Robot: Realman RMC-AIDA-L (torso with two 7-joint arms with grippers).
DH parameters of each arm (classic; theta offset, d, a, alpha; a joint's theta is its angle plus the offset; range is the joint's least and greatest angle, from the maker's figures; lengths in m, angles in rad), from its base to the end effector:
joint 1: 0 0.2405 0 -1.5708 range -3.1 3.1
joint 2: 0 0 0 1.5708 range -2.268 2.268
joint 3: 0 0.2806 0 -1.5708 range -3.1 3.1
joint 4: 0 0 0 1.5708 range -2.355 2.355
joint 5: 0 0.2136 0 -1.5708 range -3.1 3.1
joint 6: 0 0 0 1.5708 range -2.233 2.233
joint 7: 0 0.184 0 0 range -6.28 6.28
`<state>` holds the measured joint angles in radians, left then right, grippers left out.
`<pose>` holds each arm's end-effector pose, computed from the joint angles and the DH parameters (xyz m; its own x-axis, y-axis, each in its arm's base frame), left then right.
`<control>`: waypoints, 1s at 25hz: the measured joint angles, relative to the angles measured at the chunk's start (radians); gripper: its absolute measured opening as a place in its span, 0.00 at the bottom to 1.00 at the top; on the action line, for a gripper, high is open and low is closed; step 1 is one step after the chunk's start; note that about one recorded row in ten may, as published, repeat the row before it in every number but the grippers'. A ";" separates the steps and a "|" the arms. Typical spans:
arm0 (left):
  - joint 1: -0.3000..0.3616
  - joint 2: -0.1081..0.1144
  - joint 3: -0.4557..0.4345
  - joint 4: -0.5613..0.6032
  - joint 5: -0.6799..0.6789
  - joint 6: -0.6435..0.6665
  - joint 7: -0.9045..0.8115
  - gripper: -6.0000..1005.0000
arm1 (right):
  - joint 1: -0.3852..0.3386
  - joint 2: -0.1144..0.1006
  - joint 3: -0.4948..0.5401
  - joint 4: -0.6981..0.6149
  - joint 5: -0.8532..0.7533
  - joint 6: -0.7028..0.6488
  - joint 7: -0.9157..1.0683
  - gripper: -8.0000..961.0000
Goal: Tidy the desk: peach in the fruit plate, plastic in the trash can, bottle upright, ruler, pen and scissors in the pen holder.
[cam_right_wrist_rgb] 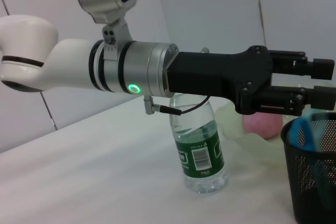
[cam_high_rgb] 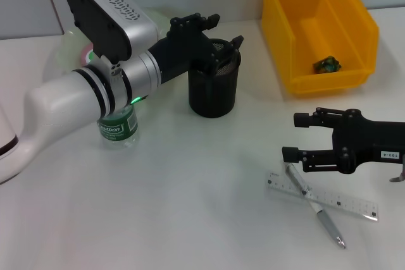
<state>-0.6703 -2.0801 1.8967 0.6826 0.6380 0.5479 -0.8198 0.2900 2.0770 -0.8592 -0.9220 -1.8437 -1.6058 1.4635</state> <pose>-0.1375 0.4406 -0.1421 0.8782 -0.0217 0.4778 0.2746 -0.7949 -0.5410 0.2895 0.3139 -0.0155 0.7937 -0.3336 -0.5086 -0.4807 -0.8564 -0.1884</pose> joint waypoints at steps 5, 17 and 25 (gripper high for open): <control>0.005 0.000 0.001 0.013 0.003 0.004 -0.010 0.61 | 0.000 0.000 0.000 0.000 0.000 -0.001 0.000 0.87; 0.223 0.011 -0.102 0.176 0.004 0.299 0.095 0.79 | -0.002 -0.001 0.006 -0.010 -0.001 -0.005 0.009 0.87; 0.369 0.020 -0.130 0.238 0.051 0.506 0.110 0.80 | -0.001 -0.001 0.011 -0.025 0.005 -0.004 0.027 0.87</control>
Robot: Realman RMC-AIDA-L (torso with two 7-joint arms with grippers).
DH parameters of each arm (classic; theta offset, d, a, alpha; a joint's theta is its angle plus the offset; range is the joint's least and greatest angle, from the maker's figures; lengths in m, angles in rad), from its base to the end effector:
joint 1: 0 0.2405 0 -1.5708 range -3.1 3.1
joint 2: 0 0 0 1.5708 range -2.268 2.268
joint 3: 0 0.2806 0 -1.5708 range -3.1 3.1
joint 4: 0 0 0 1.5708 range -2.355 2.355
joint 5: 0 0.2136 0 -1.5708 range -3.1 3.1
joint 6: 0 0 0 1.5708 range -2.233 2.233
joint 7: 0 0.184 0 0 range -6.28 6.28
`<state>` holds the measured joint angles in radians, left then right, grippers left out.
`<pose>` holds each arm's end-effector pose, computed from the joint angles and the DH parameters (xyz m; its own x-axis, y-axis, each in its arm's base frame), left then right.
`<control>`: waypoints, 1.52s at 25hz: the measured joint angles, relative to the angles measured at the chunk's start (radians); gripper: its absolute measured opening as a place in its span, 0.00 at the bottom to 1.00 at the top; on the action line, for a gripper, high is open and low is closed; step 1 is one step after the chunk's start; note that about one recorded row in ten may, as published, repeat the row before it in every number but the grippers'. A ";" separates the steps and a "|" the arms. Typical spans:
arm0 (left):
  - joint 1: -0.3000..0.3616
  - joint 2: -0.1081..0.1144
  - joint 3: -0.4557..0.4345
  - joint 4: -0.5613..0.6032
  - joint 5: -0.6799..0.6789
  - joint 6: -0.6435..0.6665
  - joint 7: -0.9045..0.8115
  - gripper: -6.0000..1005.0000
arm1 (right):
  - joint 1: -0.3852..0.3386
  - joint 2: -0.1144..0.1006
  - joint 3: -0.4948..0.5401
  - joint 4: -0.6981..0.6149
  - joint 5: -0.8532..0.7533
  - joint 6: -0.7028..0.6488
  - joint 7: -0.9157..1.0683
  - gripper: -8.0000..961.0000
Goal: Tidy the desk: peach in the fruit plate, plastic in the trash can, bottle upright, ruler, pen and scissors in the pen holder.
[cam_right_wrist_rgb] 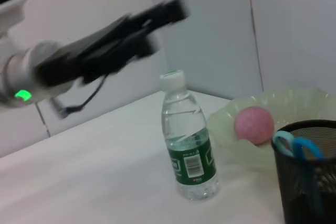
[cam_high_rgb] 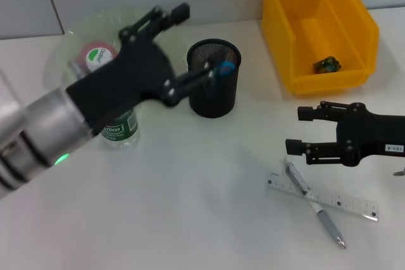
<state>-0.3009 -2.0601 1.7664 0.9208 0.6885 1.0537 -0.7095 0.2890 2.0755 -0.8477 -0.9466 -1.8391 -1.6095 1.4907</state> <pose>-0.1503 0.3517 -0.0742 0.6698 -0.2559 0.6971 0.2111 -0.8344 -0.5091 0.2878 0.3167 -0.0085 0.7879 -0.3351 -0.5166 -0.4904 -0.8489 -0.1972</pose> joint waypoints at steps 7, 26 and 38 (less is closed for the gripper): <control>0.101 0.019 -0.102 -0.010 0.176 0.184 -0.107 0.79 | 0.011 -0.001 0.039 -0.073 -0.009 0.015 0.171 0.87; 0.167 0.023 -0.170 -0.154 0.347 0.313 -0.119 0.79 | 0.190 -0.036 -0.014 -0.426 -0.415 -0.190 0.780 0.87; 0.165 0.034 -0.198 -0.203 0.349 0.341 -0.119 0.79 | 0.441 -0.085 -0.256 -0.485 -0.614 -0.403 0.873 0.87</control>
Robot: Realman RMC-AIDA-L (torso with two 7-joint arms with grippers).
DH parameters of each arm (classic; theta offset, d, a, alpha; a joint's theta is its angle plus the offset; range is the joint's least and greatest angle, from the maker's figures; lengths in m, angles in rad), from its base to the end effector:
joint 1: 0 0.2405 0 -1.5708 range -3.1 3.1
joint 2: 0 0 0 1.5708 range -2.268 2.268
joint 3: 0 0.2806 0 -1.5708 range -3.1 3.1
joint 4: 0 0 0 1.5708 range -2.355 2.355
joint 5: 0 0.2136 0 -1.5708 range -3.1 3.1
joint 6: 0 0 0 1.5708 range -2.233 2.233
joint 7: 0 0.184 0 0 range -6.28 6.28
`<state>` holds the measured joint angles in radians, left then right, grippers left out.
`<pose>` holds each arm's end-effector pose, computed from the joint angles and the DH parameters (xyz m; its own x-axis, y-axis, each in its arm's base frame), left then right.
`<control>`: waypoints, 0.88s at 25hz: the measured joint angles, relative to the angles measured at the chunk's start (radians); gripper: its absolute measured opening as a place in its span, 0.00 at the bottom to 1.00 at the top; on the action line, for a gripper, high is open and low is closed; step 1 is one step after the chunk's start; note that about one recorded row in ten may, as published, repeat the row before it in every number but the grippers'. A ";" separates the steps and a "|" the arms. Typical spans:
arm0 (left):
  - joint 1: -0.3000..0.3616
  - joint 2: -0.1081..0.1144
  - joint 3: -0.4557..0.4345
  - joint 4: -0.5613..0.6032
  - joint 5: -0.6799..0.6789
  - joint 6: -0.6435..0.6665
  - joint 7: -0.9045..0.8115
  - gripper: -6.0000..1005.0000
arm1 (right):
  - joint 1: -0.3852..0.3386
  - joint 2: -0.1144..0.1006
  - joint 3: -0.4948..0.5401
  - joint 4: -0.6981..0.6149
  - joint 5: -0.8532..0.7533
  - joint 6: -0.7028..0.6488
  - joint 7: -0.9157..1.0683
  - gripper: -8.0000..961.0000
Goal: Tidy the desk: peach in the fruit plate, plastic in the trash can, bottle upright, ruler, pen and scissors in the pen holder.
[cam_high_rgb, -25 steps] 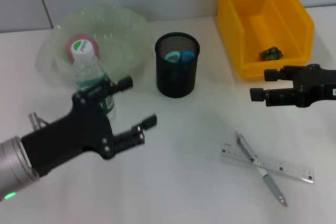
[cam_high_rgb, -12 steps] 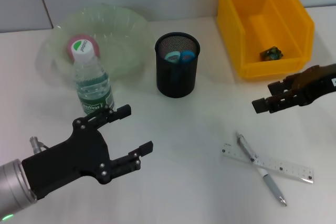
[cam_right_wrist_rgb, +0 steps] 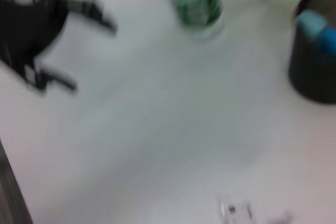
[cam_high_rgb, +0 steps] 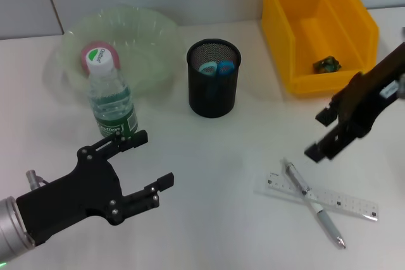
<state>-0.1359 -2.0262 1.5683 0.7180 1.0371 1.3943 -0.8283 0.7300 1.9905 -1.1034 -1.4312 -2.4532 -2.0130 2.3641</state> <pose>-0.2614 0.2695 -0.0772 0.7453 -0.0165 0.6665 0.2660 -0.9093 -0.3200 0.1768 0.3607 0.0282 0.8069 -0.5218 0.2769 -0.4827 -0.8526 -0.2002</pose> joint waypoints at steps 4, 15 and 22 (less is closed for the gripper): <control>-0.001 0.001 -0.005 -0.005 0.000 0.016 -0.002 0.79 | 0.006 0.062 -0.118 -0.062 -0.138 0.007 -0.038 0.87; 0.000 -0.007 -0.008 -0.044 0.000 0.024 0.008 0.79 | -0.076 0.094 -0.326 -0.104 -0.201 0.156 -0.003 0.87; -0.012 -0.020 -0.020 -0.083 0.000 0.029 0.041 0.79 | -0.104 0.094 -0.353 -0.052 -0.166 0.233 -0.003 0.87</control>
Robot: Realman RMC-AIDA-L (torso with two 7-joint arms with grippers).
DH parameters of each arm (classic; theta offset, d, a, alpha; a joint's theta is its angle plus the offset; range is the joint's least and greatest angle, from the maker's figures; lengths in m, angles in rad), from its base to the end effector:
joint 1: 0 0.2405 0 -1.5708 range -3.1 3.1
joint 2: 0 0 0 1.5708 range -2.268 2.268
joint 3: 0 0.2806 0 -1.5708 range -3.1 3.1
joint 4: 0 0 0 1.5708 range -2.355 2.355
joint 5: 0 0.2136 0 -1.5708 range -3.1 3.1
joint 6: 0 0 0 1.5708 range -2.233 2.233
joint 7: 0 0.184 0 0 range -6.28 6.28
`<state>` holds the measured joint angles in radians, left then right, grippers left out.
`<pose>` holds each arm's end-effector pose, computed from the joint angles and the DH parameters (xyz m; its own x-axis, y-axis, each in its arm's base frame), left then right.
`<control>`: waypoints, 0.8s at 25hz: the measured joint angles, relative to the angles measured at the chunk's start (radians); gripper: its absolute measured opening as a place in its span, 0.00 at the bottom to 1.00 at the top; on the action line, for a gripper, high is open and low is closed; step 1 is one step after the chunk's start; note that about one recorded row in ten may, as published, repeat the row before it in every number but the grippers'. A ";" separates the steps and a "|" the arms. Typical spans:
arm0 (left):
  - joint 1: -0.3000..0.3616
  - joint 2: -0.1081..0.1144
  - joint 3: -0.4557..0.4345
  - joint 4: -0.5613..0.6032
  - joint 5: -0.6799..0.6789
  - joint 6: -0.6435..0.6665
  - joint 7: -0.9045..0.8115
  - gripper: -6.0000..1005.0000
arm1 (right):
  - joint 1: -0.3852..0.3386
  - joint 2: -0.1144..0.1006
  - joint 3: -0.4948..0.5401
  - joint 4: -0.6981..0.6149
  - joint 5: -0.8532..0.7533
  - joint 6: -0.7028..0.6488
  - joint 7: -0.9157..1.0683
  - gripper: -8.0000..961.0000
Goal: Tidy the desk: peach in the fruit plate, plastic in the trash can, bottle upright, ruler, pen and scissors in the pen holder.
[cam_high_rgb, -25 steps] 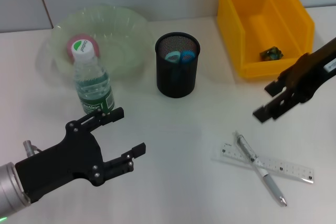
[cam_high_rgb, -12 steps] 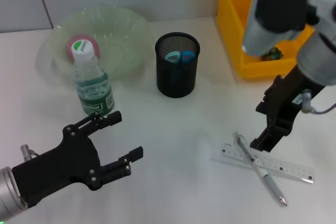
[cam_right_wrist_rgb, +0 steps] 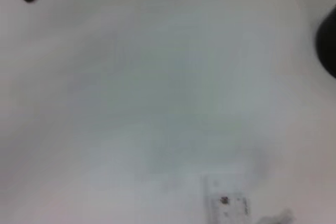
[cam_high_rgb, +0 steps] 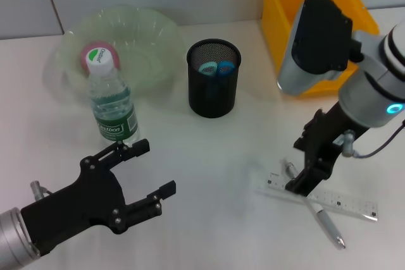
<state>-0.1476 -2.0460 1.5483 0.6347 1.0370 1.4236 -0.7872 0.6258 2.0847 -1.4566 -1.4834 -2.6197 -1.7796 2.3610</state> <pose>-0.2678 0.2629 -0.0863 0.7327 0.0057 0.6805 0.2934 -0.9049 -0.3084 0.1906 0.3479 -0.0430 0.8122 -0.3818 0.4412 -0.2862 -0.9197 -0.2689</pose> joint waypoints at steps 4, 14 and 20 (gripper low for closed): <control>-0.003 -0.002 -0.008 -0.009 0.000 0.003 0.000 0.79 | -0.005 -0.001 -0.006 0.054 0.029 0.030 0.007 0.86; -0.003 -0.009 -0.012 -0.012 0.000 0.006 0.013 0.79 | -0.003 -0.005 0.003 0.115 0.036 0.080 0.001 0.86; -0.003 -0.011 -0.011 -0.012 0.002 0.008 0.013 0.79 | -0.002 -0.005 0.016 0.160 0.072 0.108 0.001 0.86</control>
<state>-0.1503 -2.0566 1.5370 0.6227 1.0389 1.4315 -0.7743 0.6233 2.0793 -1.4409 -1.3235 -2.5473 -1.6714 2.3624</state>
